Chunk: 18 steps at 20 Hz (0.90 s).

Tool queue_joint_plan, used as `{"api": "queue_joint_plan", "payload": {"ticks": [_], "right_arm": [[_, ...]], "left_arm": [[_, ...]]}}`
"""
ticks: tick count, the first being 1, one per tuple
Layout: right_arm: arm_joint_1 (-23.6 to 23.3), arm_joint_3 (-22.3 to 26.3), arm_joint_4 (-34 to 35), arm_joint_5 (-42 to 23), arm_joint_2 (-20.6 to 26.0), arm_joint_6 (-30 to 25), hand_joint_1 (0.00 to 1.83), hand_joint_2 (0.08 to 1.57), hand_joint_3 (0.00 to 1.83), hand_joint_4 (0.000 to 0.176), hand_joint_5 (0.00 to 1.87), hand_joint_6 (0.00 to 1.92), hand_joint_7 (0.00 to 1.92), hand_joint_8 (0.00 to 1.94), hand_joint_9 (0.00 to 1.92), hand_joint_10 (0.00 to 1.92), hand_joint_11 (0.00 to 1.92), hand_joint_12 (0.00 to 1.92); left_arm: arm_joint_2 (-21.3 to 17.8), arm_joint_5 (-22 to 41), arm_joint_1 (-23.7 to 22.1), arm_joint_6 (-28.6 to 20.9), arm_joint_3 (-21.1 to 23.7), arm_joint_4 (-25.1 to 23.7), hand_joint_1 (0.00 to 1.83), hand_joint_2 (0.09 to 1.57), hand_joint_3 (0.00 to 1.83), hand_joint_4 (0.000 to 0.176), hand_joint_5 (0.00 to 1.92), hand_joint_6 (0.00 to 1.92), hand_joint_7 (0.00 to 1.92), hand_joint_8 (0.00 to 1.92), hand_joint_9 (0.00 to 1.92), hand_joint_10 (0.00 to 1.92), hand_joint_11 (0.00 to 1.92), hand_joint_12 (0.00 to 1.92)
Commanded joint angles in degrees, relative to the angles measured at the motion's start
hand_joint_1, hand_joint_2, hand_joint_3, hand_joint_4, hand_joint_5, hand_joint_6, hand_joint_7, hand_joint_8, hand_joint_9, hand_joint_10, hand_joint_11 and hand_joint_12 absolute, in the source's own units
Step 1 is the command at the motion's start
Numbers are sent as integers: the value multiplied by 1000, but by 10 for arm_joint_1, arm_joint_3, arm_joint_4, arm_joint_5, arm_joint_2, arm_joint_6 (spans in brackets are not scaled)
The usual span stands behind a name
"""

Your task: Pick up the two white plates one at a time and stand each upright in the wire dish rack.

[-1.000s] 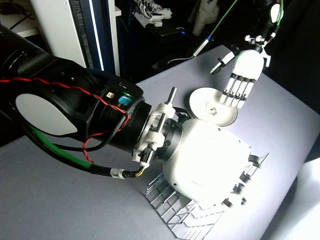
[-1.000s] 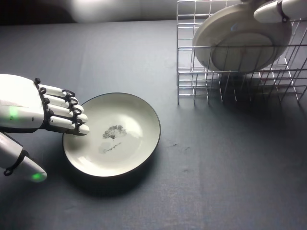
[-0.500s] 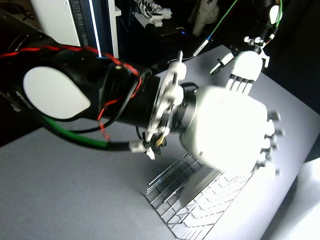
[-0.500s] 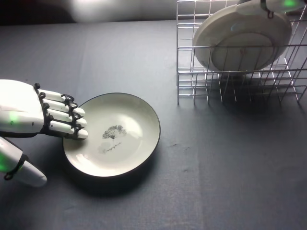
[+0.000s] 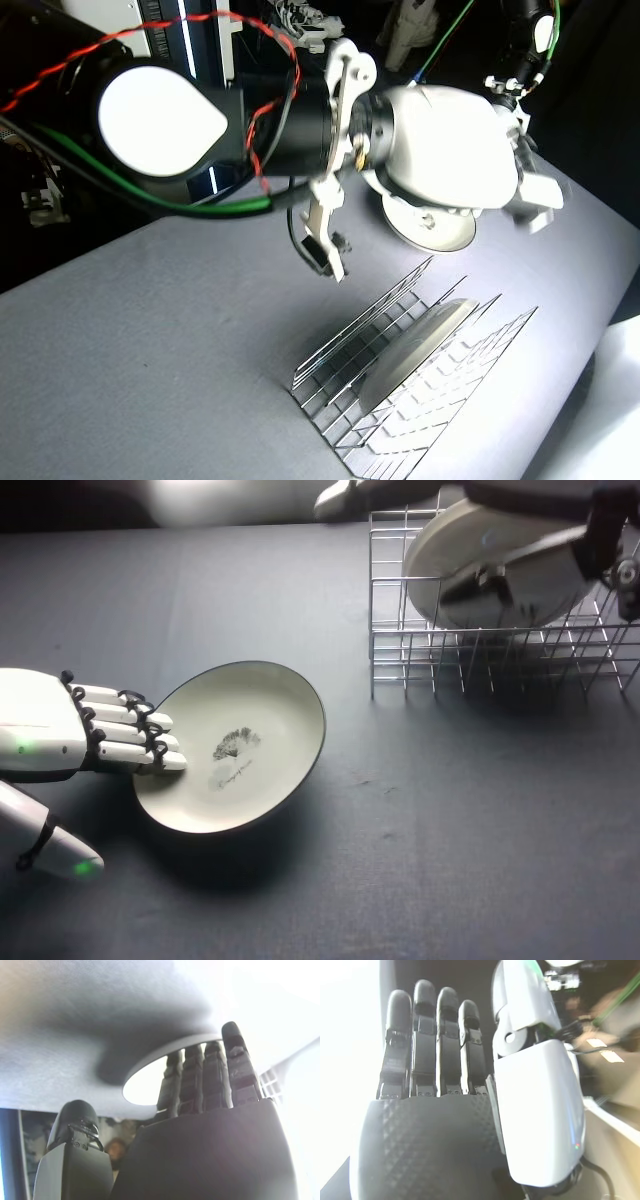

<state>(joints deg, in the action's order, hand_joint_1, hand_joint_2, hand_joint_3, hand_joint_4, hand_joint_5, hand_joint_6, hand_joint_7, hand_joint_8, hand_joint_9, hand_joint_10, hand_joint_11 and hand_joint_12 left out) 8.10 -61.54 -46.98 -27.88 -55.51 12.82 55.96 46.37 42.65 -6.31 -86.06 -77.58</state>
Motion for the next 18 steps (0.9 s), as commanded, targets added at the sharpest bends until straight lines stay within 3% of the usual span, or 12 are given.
{"api": "queue_joint_plan", "payload": {"ticks": [1,4,6,11,14,17,18], "right_arm": [[-4,3,18,-55,4,2,1274,1018,2,0,444,4,406,0,400,1,0,1098],[4,17,-28,-55,4,3,1355,1026,3,0,302,0,295,0,278,0,0,978],[18,25,-64,-55,4,3,1483,1028,2,0,317,7,277,0,246,3,0,911],[59,35,-86,-46,-7,7,1638,1099,16,0,212,0,155,0,134,1,0,657],[77,35,-87,-31,-23,8,1667,1098,5,0,245,7,188,8,162,11,0,734],[92,32,-87,-15,-47,13,1618,1092,1,0,264,5,217,4,196,12,0,802],[96,29,-87,-8,-58,13,1588,1106,5,0,236,2,181,1,157,4,0,724]], "left_arm": [[7,34,10,-8,1,3,0,1105,0,0,155,3,125,0,108,0,0,289],[13,41,37,-11,-2,22,0,1106,0,0,162,0,133,0,117,0,0,296],[17,44,53,-13,-2,25,0,1110,0,0,152,1,125,0,111,0,0,280],[21,52,68,-13,-5,34,0,1095,0,0,163,2,142,3,130,4,8,300],[23,55,71,-13,-6,36,0,1106,1,0,131,2,100,4,84,1,0,223],[23,56,71,-13,-7,36,0,1099,0,0,173,2,145,2,129,3,0,322],[23,57,71,-13,-7,36,0,1103,1,0,197,10,171,11,154,11,17,337]]}}
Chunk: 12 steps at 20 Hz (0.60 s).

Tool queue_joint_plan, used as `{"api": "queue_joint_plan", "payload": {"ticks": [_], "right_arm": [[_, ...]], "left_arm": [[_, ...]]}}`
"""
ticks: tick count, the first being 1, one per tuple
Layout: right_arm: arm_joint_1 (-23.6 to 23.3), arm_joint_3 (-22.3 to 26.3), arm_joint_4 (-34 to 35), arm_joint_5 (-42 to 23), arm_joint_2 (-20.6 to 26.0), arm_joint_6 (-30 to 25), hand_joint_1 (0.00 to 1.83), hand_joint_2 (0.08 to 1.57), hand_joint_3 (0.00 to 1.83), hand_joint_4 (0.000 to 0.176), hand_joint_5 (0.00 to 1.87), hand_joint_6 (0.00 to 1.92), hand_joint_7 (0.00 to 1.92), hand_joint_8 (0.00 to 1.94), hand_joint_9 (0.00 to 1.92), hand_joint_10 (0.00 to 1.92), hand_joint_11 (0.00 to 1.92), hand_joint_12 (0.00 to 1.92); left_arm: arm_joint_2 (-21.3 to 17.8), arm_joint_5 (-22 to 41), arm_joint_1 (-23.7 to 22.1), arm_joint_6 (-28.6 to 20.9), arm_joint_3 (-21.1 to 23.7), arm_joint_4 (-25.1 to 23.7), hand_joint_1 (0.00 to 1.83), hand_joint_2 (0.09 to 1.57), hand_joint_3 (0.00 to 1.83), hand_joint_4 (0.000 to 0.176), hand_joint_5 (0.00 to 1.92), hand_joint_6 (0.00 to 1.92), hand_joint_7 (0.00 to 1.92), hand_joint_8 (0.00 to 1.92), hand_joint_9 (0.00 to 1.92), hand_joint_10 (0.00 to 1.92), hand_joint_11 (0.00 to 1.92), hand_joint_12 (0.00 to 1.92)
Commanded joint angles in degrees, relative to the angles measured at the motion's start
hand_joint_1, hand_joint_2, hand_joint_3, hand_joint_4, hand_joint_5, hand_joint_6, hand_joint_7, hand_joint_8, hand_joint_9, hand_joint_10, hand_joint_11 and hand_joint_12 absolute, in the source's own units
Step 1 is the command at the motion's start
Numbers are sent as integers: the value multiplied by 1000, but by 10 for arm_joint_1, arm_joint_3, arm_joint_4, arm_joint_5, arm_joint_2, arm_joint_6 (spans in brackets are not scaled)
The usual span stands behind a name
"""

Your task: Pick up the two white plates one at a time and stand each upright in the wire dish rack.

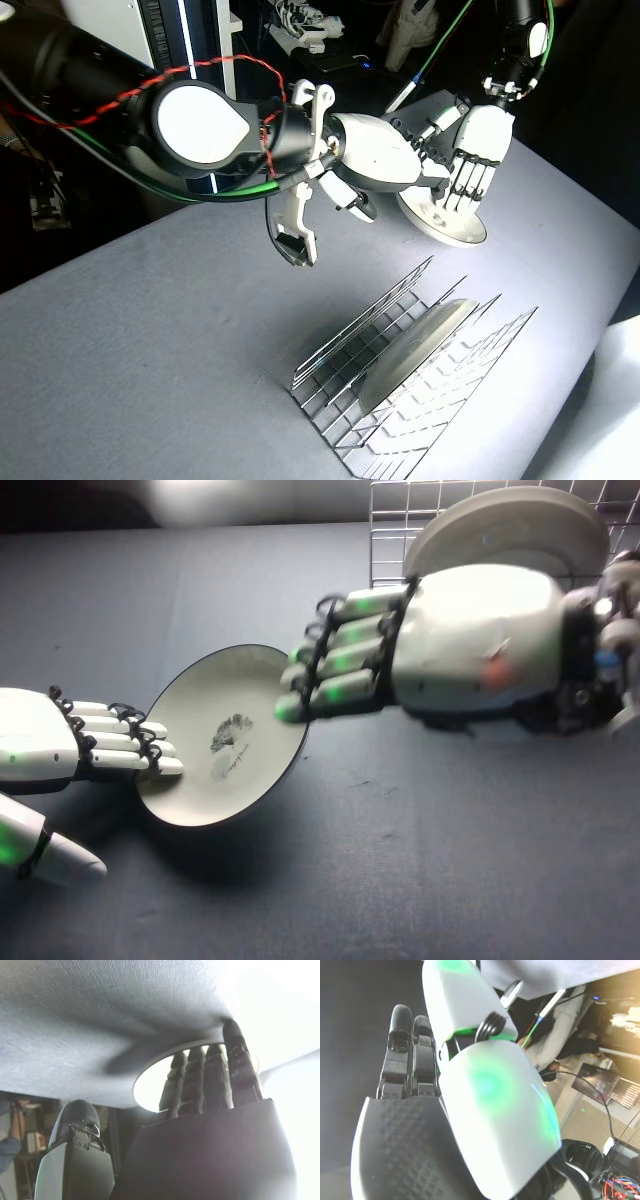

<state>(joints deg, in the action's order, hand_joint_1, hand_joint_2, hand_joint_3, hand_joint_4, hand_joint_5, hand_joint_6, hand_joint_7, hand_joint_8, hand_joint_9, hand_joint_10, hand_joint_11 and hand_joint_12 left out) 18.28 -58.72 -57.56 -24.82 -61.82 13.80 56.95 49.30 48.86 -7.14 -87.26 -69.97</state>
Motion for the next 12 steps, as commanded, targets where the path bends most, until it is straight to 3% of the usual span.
{"api": "queue_joint_plan", "payload": {"ticks": [1,12], "right_arm": [[0,-4,18,-35,-4,4,1557,1133,12,0,195,2,139,2,106,4,0,564],[21,-97,18,-5,-121,18,1541,1167,5,0,105,0,48,0,29,3,0,420]], "left_arm": [[14,27,9,-5,5,-40,0,1104,2,0,177,2,156,3,143,5,4,336],[24,28,36,-13,-6,-37,0,1105,0,0,131,0,109,0,94,0,0,233]]}}
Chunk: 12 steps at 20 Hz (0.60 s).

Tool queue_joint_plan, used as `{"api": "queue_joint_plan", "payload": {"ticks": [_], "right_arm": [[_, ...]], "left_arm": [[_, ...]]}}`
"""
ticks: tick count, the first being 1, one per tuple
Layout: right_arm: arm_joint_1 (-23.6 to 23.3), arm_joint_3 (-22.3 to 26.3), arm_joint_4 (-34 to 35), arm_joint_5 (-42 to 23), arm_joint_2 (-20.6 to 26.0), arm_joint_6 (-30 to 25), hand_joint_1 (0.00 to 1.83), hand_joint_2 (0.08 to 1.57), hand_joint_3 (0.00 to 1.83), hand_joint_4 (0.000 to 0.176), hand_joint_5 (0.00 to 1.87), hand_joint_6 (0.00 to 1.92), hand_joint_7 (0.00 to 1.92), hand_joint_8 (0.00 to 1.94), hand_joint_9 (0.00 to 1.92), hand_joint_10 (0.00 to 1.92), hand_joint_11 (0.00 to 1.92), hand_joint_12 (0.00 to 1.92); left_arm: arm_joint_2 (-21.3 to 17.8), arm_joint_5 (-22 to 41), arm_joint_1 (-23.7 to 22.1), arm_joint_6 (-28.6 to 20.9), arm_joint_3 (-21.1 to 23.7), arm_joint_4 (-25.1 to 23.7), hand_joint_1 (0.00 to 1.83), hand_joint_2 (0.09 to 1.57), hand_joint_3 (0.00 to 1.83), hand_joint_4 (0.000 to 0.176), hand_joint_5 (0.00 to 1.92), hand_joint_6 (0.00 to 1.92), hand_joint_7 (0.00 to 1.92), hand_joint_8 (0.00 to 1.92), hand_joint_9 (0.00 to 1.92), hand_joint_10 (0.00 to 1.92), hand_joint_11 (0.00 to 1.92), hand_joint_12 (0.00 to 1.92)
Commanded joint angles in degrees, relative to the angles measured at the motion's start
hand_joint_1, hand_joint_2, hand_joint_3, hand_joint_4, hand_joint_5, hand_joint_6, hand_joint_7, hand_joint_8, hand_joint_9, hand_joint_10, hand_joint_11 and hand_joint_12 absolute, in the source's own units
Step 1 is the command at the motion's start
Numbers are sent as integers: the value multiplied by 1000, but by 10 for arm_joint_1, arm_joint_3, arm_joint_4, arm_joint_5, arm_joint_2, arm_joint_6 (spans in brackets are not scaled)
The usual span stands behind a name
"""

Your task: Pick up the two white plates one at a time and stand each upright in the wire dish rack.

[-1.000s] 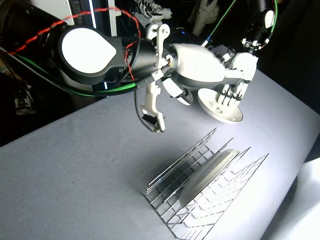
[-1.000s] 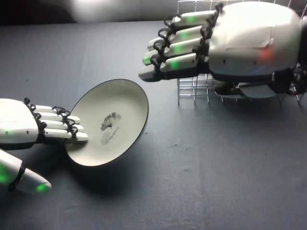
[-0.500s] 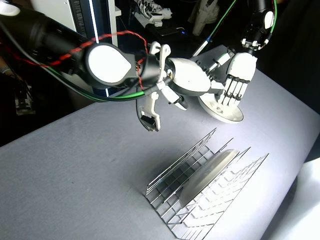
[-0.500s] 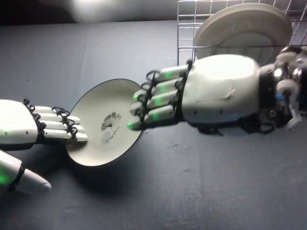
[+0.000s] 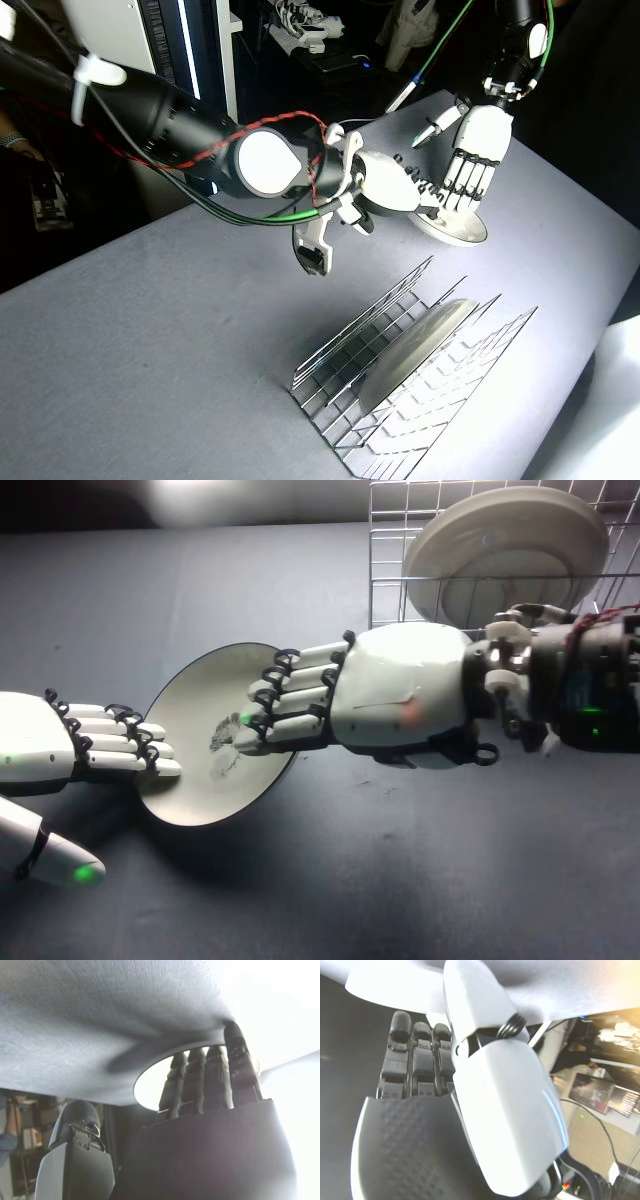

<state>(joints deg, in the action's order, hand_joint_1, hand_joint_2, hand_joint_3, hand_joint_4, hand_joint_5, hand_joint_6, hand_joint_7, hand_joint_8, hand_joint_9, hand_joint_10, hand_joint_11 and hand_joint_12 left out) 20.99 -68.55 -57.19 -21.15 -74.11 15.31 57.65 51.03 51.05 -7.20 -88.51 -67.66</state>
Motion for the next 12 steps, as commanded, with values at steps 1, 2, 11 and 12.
{"api": "queue_joint_plan", "payload": {"ticks": [1,2,11,12], "right_arm": [[-6,-7,15,-42,-6,4,1514,1150,0,0,105,0,48,0,38,5,0,482],[-7,-14,15,-42,-14,4,1508,1146,0,0,105,0,48,0,40,5,0,496],[-2,-84,15,-45,-82,12,1514,1099,0,0,53,1,19,0,15,1,0,416],[-1,-95,15,-45,-91,14,1508,1106,1,0,44,0,9,0,2,0,0,386]], "left_arm": [[17,11,16,-12,6,-60,0,1108,0,0,163,2,142,2,125,2,0,310],[18,12,17,-13,6,-60,0,1108,0,0,170,2,149,2,131,2,0,326],[19,12,20,-13,4,-60,0,1116,2,0,133,1,108,1,88,1,0,217],[19,12,20,-13,4,-60,0,1115,0,0,171,3,143,5,124,2,0,318]]}}
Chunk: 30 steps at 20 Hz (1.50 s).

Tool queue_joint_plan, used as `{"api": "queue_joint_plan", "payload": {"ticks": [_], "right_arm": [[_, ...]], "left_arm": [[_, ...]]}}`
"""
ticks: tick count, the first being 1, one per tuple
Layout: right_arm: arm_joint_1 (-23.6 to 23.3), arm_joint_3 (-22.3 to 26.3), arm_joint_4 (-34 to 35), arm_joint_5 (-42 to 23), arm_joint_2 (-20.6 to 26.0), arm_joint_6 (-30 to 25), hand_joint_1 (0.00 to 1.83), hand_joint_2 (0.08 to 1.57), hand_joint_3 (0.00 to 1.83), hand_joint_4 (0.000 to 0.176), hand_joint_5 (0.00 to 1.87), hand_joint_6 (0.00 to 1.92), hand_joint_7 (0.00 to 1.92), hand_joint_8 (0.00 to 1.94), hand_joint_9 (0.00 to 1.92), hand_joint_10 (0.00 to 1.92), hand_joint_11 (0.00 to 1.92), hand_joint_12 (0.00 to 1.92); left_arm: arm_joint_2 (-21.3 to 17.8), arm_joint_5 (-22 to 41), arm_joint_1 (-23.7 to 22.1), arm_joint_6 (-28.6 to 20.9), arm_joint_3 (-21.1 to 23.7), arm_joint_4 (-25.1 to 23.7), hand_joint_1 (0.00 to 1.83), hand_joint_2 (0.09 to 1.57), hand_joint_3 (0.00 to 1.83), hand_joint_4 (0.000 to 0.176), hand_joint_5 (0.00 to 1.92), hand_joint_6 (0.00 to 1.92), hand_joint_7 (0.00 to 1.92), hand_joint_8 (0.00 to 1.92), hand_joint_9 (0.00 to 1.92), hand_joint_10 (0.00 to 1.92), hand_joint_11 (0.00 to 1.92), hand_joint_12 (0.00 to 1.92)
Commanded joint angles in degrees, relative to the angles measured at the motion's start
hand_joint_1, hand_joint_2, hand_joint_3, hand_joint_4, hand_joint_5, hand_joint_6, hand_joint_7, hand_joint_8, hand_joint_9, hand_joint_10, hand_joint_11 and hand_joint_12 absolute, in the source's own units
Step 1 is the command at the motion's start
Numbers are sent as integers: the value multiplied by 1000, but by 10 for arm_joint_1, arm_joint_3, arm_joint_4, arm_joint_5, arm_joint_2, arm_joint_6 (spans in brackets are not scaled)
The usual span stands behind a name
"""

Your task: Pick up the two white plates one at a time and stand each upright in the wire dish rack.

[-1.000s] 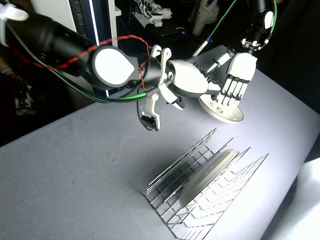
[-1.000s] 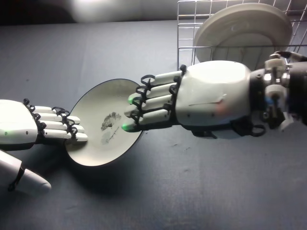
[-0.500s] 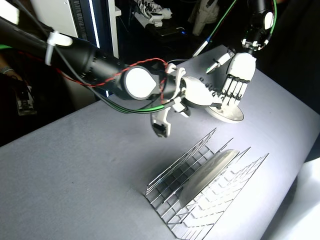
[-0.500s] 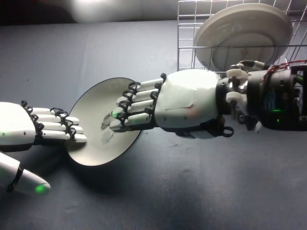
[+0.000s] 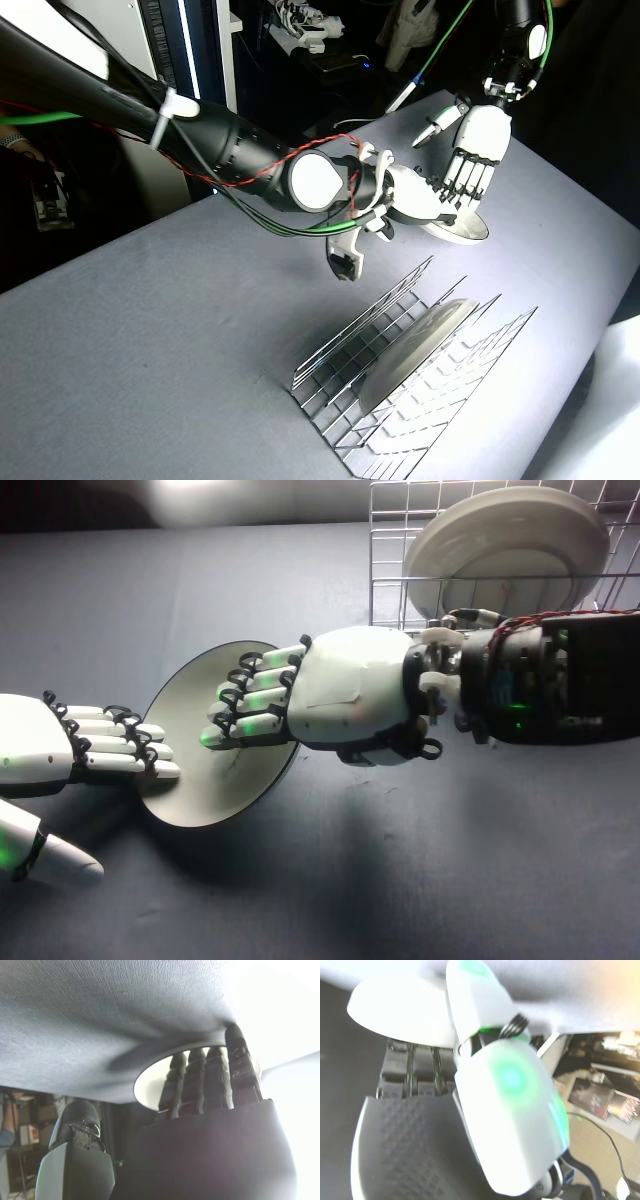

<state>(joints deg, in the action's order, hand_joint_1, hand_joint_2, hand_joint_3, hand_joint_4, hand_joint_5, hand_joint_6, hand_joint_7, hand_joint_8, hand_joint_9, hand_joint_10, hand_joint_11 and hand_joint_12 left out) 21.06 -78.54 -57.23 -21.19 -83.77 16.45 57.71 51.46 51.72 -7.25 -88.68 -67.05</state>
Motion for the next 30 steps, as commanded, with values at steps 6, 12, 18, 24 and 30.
{"api": "queue_joint_plan", "payload": {"ticks": [6,12,18,24,30], "right_arm": [[0,-59,23,-50,-51,8,1546,1116,0,0,80,3,51,4,42,8,0,495],[-1,-80,37,-50,-87,14,1537,1155,7,0,88,3,51,2,56,3,0,491],[11,-82,37,-44,-98,20,1554,1142,0,0,165,15,137,11,155,24,0,784],[14,-94,37,-44,-98,22,1603,1158,0,0,495,34,497,20,518,58,206,1171],[15,-95,37,-46,-97,24,1490,1114,0,0,888,1005,950,872,914,1075,843,1543]], "left_arm": [[20,8,11,-13,2,-66,0,1110,0,0,178,3,148,3,133,4,7,330],[21,8,9,-13,2,-66,0,1115,0,0,174,5,150,6,137,4,0,330],[21,8,7,-14,1,-66,0,1120,1,0,158,0,138,3,131,0,0,328],[21,8,6,-15,0,-66,0,1121,2,0,150,0,124,0,110,0,0,276],[21,8,6,-17,0,-66,0,1112,0,0,170,0,145,0,124,0,0,325]]}}
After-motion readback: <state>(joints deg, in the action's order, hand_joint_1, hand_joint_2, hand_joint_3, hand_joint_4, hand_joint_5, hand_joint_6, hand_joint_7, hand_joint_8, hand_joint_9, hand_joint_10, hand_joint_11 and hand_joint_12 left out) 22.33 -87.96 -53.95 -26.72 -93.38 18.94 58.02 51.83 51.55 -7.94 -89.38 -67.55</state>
